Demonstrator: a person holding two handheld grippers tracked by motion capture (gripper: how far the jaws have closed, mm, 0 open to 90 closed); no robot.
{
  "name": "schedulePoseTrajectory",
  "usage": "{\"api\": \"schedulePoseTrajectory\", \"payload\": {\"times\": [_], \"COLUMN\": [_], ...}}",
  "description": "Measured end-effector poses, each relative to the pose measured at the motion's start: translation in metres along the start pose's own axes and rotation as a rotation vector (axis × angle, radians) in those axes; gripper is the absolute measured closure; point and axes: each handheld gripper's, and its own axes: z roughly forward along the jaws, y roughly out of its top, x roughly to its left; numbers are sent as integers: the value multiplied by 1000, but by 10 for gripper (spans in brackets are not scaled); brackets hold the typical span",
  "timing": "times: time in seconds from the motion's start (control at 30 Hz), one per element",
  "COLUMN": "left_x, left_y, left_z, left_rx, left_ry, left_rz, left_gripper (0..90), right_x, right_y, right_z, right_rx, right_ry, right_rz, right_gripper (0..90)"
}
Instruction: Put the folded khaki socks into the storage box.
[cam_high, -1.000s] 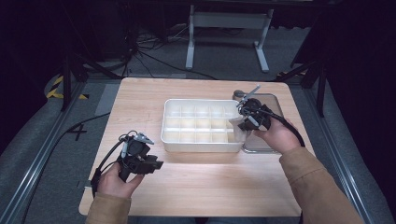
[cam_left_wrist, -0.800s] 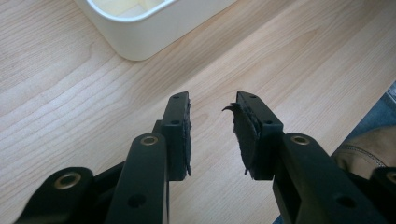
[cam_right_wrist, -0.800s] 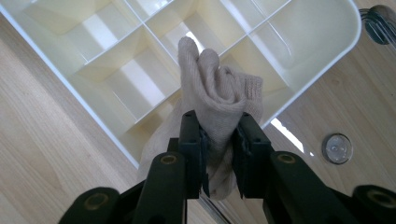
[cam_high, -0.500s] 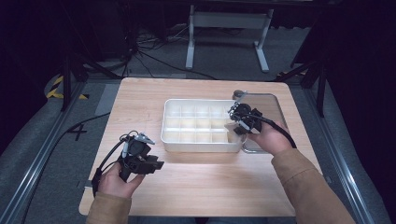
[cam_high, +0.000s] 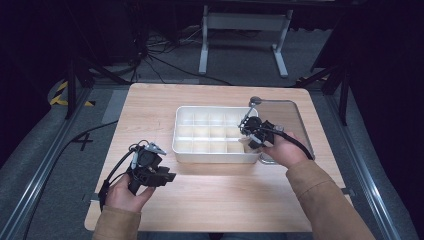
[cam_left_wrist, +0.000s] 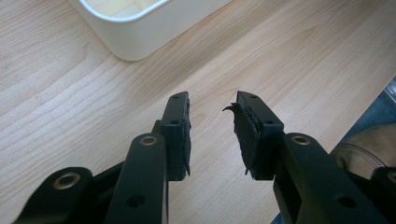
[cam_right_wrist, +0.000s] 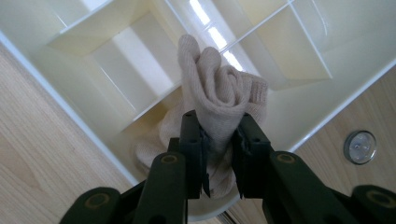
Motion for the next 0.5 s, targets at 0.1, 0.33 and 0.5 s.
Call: {"api": "schedulePoseTrajectory", "payload": {"times": [0.1, 0.33, 0.5], "left_x": [-1, -1, -1], "left_y": [0, 0, 0], "left_z": [0, -1, 0], "left_rx": [3, 4, 5], "left_ry": [0, -2, -2], "left_rz": [-1, 0, 0], "left_gripper": [657, 657, 657], "right_x": [3, 6, 6], "right_y": [1, 2, 2], "right_z": [4, 17, 31], "right_rx": [25, 63, 89], "right_ry": [7, 26, 37], "right_rz": [3, 10, 26], "right_gripper": [762, 767, 767]}}
